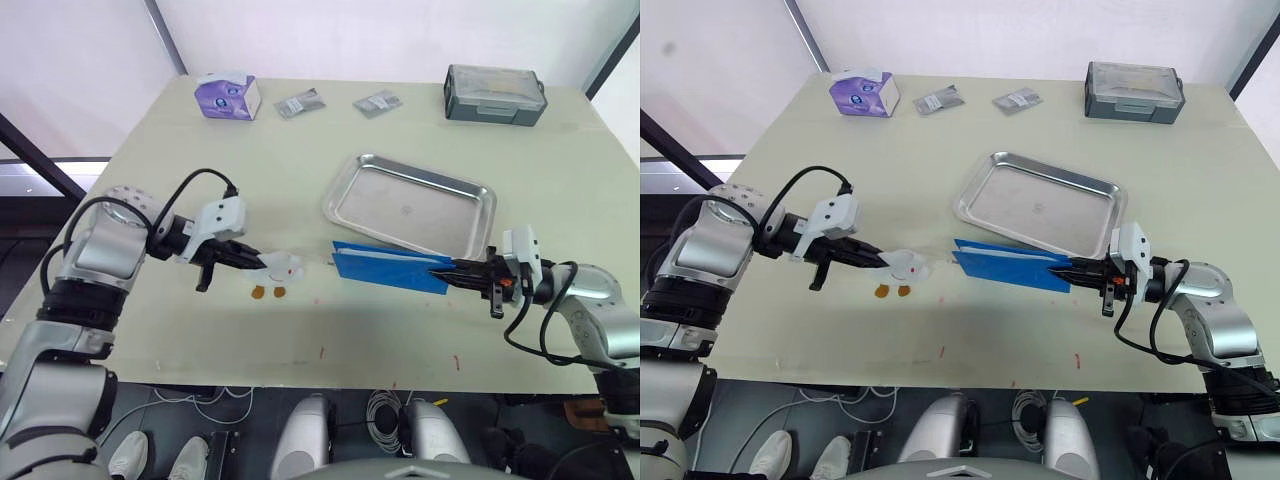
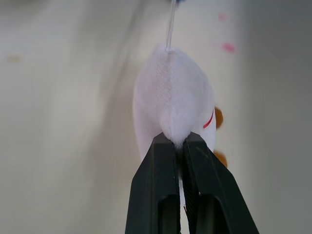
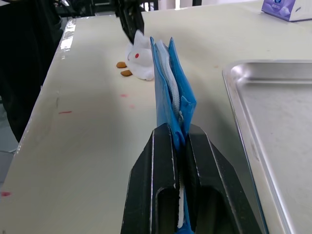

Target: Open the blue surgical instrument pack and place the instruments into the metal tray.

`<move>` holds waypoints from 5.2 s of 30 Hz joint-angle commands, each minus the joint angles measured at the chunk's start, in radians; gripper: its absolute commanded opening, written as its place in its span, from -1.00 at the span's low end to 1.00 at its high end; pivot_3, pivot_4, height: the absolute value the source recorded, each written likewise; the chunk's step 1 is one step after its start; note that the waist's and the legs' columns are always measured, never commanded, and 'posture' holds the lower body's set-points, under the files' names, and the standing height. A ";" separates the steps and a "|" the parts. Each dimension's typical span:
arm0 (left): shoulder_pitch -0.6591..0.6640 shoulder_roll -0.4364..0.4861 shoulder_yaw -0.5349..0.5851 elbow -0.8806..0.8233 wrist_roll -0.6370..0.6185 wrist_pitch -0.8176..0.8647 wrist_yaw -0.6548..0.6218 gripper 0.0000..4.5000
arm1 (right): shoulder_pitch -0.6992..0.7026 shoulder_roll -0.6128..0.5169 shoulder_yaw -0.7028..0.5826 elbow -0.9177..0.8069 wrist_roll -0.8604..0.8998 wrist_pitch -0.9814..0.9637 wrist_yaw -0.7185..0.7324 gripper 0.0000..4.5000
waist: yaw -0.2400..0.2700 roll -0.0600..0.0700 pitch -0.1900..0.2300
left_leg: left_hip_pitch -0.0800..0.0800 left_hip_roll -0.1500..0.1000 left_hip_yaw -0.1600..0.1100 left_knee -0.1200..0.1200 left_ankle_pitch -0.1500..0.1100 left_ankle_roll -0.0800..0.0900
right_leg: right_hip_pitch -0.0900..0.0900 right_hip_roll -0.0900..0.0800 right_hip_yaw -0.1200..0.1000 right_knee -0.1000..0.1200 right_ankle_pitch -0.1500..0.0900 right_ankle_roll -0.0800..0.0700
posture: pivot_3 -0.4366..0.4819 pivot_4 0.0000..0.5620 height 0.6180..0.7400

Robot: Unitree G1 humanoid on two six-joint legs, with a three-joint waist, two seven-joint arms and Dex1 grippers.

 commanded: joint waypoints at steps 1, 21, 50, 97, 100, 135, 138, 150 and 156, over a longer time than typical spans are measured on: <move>-0.003 0.010 0.008 0.010 0.024 -0.003 0.018 -0.99 | -0.011 0.000 -0.011 -0.039 0.006 -0.011 -0.009 -1.00 | 0.000 0.000 0.000 | 0.000 0.000 0.000 0.000 0.000 0.000 | 0.000 0.000 0.000 0.000 0.000 0.000 | -0.05 -0.47 0.79; -0.018 0.072 0.026 0.095 0.026 -0.044 -0.064 0.98 | -0.014 0.042 -0.003 -0.043 0.021 -0.007 -0.023 -1.00 | -0.001 -0.001 0.000 | 0.000 0.000 0.000 0.000 0.000 0.000 | -0.001 0.000 0.000 0.001 0.000 0.000 | -0.05 -0.47 0.79; -0.125 -0.253 0.073 0.118 -0.197 -0.019 0.085 0.98 | -0.001 0.051 0.011 -0.019 0.004 -0.044 0.001 -1.00 | -0.001 -0.007 0.004 | -0.001 -0.001 0.002 0.001 0.001 -0.001 | -0.003 -0.001 0.002 0.004 0.000 0.000 | -0.05 -0.47 0.79; -0.078 -0.398 0.081 0.148 -0.209 -0.050 0.012 -1.00 | 0.117 -0.073 -0.045 -0.052 0.010 -0.002 0.009 0.42 | -0.001 -0.007 0.004 | -0.002 -0.001 0.002 0.001 0.001 -0.001 | -0.003 -0.001 0.002 0.004 0.000 0.000 | -0.05 -0.47 0.79; -0.078 -0.404 0.081 0.150 -0.207 -0.054 0.014 -1.00 | 0.150 -0.095 -0.075 -0.077 0.028 0.000 0.012 0.97 | -0.001 -0.007 0.004 | -0.002 -0.001 0.002 0.001 0.001 -0.001 | -0.003 0.000 0.002 0.004 0.000 0.000 | -0.05 -0.47 0.79; -0.119 -0.457 0.047 0.220 -0.170 -0.100 -0.037 -1.00 | 0.109 -0.053 0.070 -0.117 0.019 0.159 -0.051 -0.97 | 0.001 -0.007 0.004 | -0.002 -0.001 0.001 0.001 0.000 -0.001 | -0.003 -0.001 0.002 0.004 0.000 0.000 | -0.05 -0.47 0.79; -0.127 -0.464 0.048 0.237 -0.166 -0.103 -0.028 -1.00 | 0.130 -0.051 0.086 -0.134 0.021 0.175 -0.055 -0.97 | 0.000 -0.007 0.004 | -0.002 -0.001 0.001 0.001 0.000 -0.001 | -0.003 -0.001 0.002 0.004 0.000 0.000 | -0.05 -0.47 0.79; -0.129 -0.457 0.028 0.224 -0.172 -0.067 -0.061 -1.00 | 0.190 -0.074 0.119 -0.184 0.012 0.216 -0.053 -0.97 | 0.001 -0.007 0.004 | -0.002 -0.001 0.001 0.002 0.000 -0.001 | -0.003 -0.001 0.002 0.004 0.000 0.000 | -0.05 -0.47 0.79; -0.090 -0.327 -0.051 0.034 -0.325 0.114 -0.071 -1.00 | 0.204 -0.098 0.131 -0.213 0.021 0.245 -0.038 -0.97 | -0.003 -0.007 0.004 | -0.001 0.000 -0.002 0.001 0.000 -0.001 | -0.003 0.000 0.002 0.004 0.000 0.000 | -0.05 -0.47 0.79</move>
